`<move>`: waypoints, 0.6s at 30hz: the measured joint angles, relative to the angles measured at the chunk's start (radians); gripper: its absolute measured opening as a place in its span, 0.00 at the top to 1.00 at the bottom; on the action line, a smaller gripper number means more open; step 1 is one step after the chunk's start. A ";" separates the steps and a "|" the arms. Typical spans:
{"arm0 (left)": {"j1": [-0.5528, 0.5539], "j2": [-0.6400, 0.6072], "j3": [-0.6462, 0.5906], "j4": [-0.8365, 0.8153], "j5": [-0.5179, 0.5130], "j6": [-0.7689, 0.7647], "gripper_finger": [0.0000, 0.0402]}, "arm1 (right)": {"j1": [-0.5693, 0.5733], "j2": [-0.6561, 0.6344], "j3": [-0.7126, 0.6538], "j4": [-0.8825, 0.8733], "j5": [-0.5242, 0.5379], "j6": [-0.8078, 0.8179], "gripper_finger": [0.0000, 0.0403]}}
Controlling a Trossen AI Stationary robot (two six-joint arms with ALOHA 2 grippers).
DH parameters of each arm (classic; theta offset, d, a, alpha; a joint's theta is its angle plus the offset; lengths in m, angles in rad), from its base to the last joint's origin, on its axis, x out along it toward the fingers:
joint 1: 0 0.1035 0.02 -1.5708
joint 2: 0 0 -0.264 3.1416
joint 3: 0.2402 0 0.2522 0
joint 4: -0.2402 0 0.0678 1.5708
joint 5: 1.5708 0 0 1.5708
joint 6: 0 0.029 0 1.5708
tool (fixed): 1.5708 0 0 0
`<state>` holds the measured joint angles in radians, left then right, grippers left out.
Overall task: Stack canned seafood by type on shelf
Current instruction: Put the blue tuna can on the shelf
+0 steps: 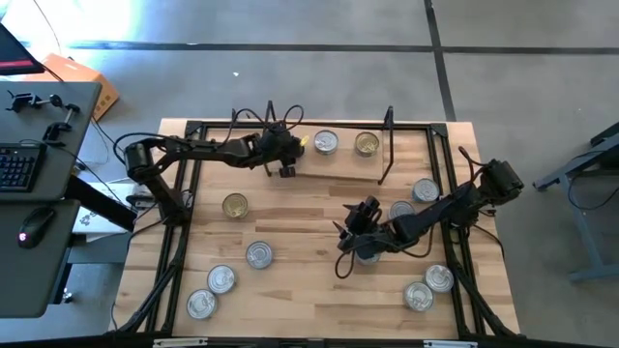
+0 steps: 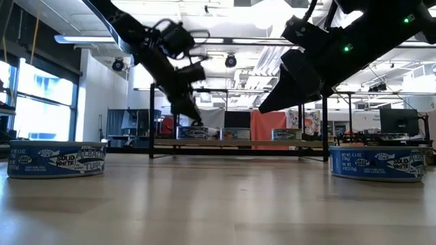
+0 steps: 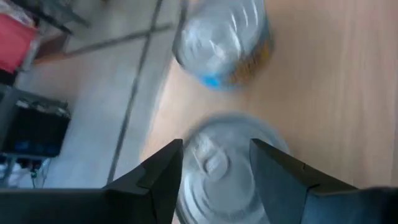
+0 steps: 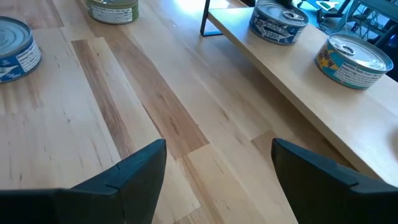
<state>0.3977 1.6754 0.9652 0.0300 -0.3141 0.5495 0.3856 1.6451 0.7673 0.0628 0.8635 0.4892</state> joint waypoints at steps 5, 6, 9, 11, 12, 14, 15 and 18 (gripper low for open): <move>-0.017 -0.002 0.006 -0.027 0.040 -0.046 0.62 | -0.013 0.000 0.000 0.002 -0.001 0.000 0.30; -0.017 -0.002 0.006 -0.032 0.062 -0.059 0.64 | -0.015 0.000 0.000 0.001 -0.004 0.000 0.30; -0.009 -0.003 0.006 -0.074 0.108 -0.098 0.71 | -0.020 0.000 0.000 0.002 -0.007 0.000 0.30; 0.000 -0.002 0.006 -0.087 0.116 -0.113 0.77 | -0.020 0.000 0.000 0.002 -0.007 0.000 0.30; 0.005 -0.002 0.006 -0.086 0.117 -0.116 0.80 | -0.020 0.000 0.000 0.002 -0.007 0.000 0.30; 0.019 -0.003 0.006 -0.091 0.134 -0.120 0.85 | -0.020 0.000 0.000 0.002 -0.007 0.000 0.30; 0.027 -0.002 0.006 -0.091 0.151 -0.120 0.88 | -0.020 0.000 0.000 0.002 -0.008 0.000 0.30; 0.048 0.006 0.006 -0.084 0.179 -0.121 0.93 | -0.020 0.000 0.000 0.002 -0.008 0.000 0.30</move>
<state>0.4460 1.6819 0.9714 -0.0541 -0.1352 0.4282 0.3660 1.6451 0.7673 0.0653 0.8560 0.4892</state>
